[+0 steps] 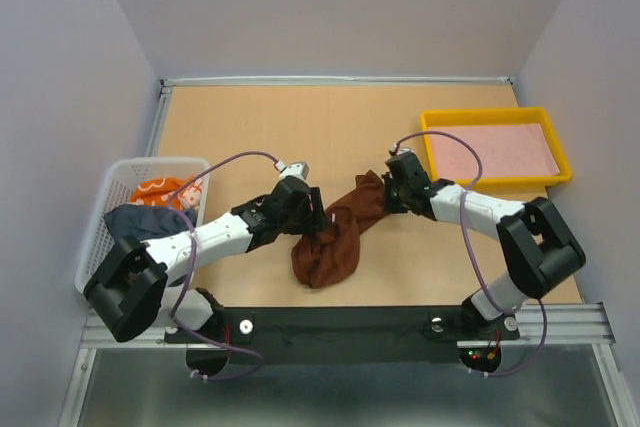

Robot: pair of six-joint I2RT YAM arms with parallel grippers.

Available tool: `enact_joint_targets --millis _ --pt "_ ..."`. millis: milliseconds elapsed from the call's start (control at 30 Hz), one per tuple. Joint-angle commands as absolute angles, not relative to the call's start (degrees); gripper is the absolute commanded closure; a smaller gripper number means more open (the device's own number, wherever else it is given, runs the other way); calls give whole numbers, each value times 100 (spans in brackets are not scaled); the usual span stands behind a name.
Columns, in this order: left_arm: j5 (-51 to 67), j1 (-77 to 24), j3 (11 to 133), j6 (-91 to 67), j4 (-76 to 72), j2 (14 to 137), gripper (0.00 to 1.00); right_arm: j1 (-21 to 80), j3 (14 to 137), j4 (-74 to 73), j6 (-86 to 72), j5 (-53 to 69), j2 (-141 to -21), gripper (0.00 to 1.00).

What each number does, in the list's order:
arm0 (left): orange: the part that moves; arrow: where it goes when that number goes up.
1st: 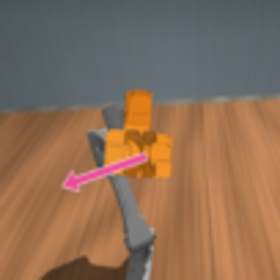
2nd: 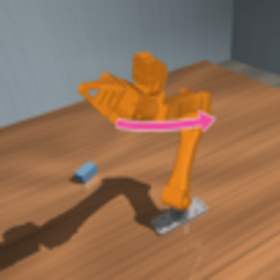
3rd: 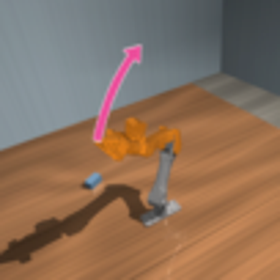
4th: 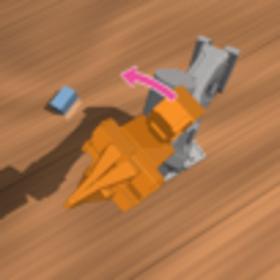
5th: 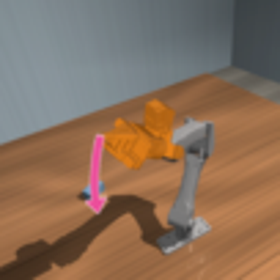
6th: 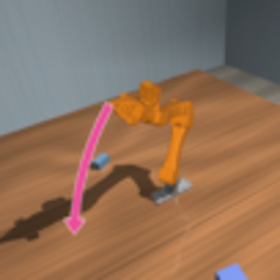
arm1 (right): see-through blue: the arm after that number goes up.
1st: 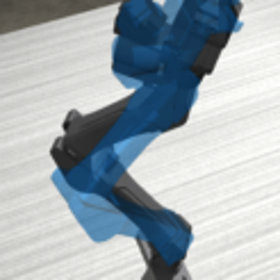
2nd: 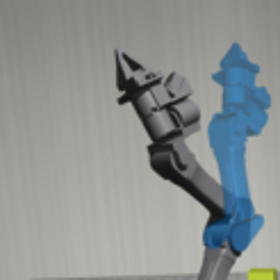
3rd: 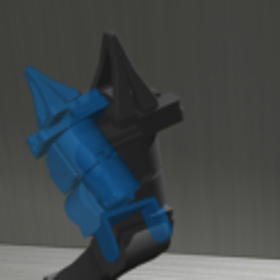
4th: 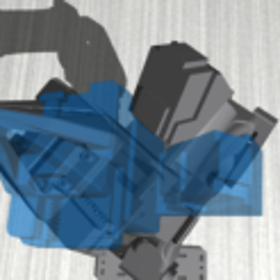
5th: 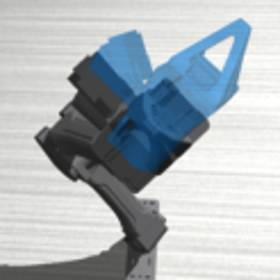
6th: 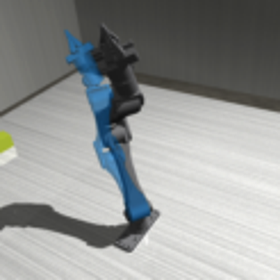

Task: Fold and stack the towels
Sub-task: Flatten out the crumpled towel

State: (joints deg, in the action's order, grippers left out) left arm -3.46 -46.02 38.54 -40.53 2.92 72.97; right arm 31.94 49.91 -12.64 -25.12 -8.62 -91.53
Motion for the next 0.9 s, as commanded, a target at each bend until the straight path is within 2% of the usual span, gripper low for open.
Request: enact_joint_targets --millis 0,133,500,867 --pt "-624 -4614 4629 -3727 308 7593 32 2831 4055 260 -2619 -151 -8395 99" --pt "-659 -4597 5393 -3473 299 8295 32 2462 3684 527 -2637 280 -8060 100" --pt "-26 -4597 7715 -2962 483 10729 35 2277 3112 870 -2663 677 -7655 100" --pt "-360 -4684 8033 -3059 571 11575 46 2241 3041 975 -2654 729 -7620 100"
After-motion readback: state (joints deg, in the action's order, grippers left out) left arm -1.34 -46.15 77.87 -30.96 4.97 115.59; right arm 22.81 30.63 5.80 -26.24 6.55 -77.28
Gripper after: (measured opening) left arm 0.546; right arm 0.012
